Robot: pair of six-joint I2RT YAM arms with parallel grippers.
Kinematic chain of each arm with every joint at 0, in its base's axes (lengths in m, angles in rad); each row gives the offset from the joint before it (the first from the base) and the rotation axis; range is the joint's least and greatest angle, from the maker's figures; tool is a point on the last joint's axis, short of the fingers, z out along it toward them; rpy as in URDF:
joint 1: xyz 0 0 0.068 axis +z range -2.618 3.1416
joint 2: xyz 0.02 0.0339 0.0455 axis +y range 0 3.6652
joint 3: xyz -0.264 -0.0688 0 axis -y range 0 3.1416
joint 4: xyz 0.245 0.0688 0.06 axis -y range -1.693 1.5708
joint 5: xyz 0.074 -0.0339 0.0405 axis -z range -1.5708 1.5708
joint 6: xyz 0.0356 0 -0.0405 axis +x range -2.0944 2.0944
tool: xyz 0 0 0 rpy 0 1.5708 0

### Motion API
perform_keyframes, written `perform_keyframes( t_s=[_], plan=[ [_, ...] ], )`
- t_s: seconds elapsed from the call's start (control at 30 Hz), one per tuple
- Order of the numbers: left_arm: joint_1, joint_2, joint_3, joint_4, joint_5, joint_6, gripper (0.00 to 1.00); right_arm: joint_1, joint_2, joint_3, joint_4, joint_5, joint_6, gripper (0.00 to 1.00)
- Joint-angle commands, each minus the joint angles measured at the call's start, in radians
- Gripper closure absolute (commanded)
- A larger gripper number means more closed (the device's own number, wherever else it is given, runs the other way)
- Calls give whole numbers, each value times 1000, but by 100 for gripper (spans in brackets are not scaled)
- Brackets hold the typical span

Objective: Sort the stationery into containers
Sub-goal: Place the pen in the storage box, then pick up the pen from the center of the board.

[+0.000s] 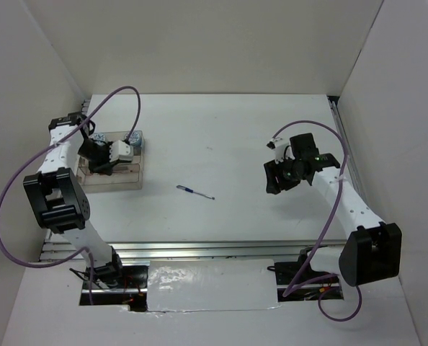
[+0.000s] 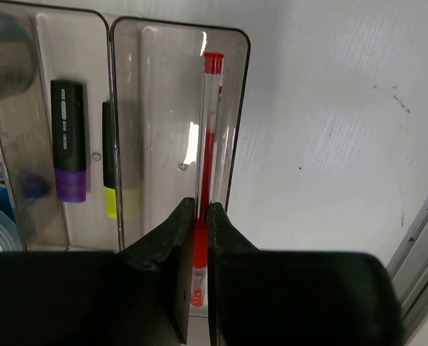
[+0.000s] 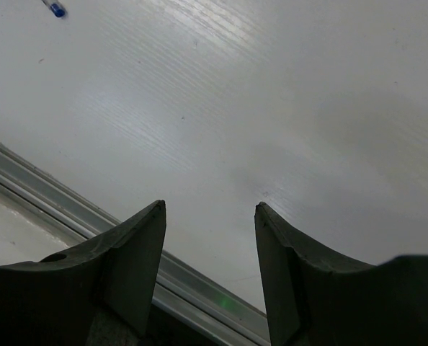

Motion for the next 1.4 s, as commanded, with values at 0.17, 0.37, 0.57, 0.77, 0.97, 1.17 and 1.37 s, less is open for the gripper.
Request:
perform_keyframes(
  t_s=[0.17, 0.37, 0.57, 0.77, 0.97, 1.17, 1.37],
  plan=[
    [0, 52, -46, 94, -70, 46, 71, 17, 23, 34, -1, 27, 9, 40],
    [-21, 56, 55, 67, -48, 24, 55, 18, 22, 35, -4, 30, 9, 40],
    [-161, -12, 215, -50, 193, -138, 50, 20, 9, 25, 6, 27, 13, 40],
    [-543, -125, 48, 230, 231, -432, 49, 9, 13, 32, -1, 41, 15, 40],
    [-764, 7, 25, 335, 196, -556, 45, -44, 6, 32, -4, -18, 29, 39],
    [-865, 105, -42, 443, 99, -619, 44, -83, -10, 17, -9, -33, 17, 39],
    [-882, 203, -33, 450, 55, -623, 44, -103, -18, 12, -12, -47, 7, 39]
  ],
)
